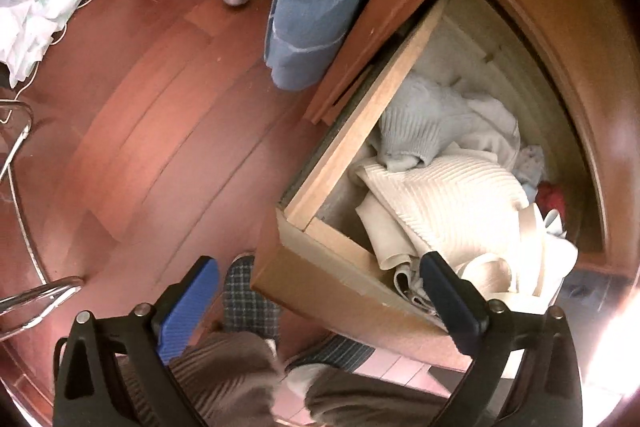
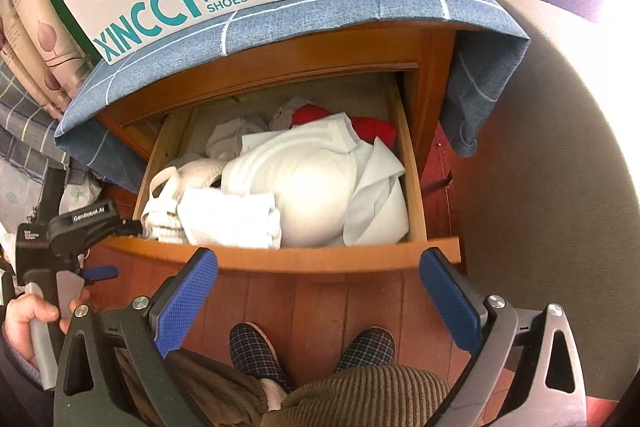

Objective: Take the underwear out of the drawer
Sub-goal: 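Pull the wooden drawer open with the left tool, then reach into the drawer and grasp the white rolled sock with the right tool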

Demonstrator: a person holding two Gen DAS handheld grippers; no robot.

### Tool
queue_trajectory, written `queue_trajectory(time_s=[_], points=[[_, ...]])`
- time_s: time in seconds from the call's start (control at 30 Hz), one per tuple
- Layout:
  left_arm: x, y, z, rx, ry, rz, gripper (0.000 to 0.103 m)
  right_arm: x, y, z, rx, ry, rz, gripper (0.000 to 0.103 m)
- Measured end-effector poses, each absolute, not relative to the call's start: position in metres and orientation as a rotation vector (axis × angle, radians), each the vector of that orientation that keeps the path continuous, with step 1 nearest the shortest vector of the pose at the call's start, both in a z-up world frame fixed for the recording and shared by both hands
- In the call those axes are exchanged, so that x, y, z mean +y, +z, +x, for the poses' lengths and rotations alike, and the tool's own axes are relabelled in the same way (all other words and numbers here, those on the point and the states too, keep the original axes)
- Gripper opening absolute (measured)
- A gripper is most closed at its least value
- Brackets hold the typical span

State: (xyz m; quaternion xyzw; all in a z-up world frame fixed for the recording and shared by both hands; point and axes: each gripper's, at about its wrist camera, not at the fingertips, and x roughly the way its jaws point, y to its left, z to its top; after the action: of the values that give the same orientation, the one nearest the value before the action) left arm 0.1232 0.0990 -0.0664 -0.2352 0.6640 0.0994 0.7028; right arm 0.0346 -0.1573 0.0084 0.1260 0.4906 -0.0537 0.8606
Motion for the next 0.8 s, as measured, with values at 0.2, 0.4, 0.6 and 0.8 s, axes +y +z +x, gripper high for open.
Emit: queue_trajectory(time_s=[0.2,0.4,0.6,0.8], points=[[0.096,-0.064,0.128,1.504,0.237,-0.452,0.103,-0.156,0.007,0.037,1.050,-0.110,0.274,0.100],[0.089,-0.058,0.143,1.457,0.238,-0.403,0.103,-0.155,0.007,0.039,1.059,-0.111,0.268,0.100],[0.067,-0.034,0.151,1.300,0.280,-0.209,0.102,-0.154,0.005,0.042,1.063,-0.087,0.274,0.100],[0.062,-0.011,0.150,1.198,0.279,-0.187,0.102,-0.147,0.002,0.042,1.085,-0.067,0.247,0.100]])
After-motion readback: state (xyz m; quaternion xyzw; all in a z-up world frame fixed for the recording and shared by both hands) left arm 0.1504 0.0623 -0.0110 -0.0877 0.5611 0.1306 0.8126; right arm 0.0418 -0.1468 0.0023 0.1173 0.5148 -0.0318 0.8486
